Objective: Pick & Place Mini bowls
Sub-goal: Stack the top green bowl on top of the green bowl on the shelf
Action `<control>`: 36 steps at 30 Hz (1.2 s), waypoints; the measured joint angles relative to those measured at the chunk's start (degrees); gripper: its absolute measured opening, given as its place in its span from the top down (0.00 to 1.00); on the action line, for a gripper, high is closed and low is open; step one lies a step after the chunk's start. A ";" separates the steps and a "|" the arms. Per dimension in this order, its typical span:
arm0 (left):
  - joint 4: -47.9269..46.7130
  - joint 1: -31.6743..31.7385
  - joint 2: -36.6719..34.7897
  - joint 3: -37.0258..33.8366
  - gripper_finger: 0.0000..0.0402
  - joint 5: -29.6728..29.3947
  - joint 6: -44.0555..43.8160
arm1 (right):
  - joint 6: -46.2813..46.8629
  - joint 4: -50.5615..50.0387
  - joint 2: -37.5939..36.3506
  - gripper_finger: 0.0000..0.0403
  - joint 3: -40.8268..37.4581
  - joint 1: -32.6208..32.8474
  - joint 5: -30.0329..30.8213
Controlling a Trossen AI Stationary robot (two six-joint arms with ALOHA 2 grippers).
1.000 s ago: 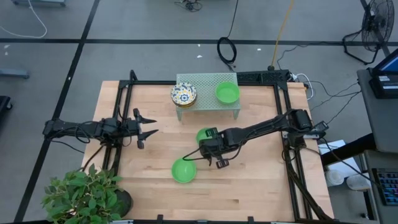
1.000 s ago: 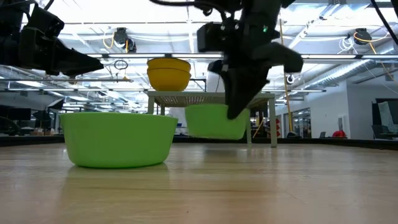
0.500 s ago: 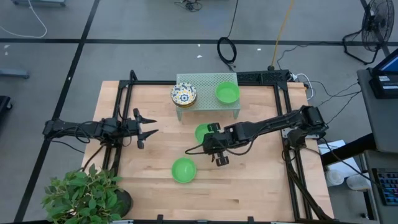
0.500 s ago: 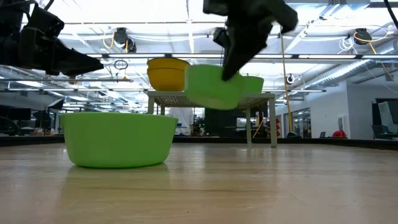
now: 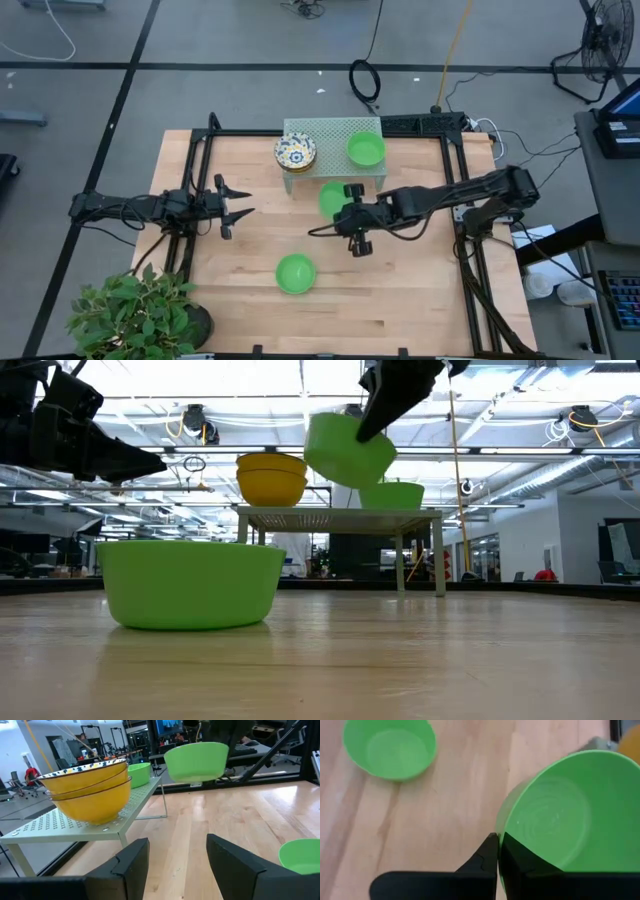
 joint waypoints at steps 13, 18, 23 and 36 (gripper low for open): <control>0.00 0.01 0.00 0.00 0.50 0.00 0.00 | -3.74 -2.46 -3.21 1.00 -0.07 -1.50 7.05; 0.00 0.01 -0.02 -0.02 0.50 0.00 0.00 | -8.47 -2.38 -4.34 1.00 -0.05 -3.11 12.85; 0.00 0.00 0.00 0.00 0.50 0.00 0.00 | -12.06 -1.81 -5.77 1.00 0.02 -5.67 17.84; 0.00 0.01 -0.02 0.00 0.50 0.00 0.00 | -20.94 -1.51 -5.88 1.00 0.02 -13.51 24.16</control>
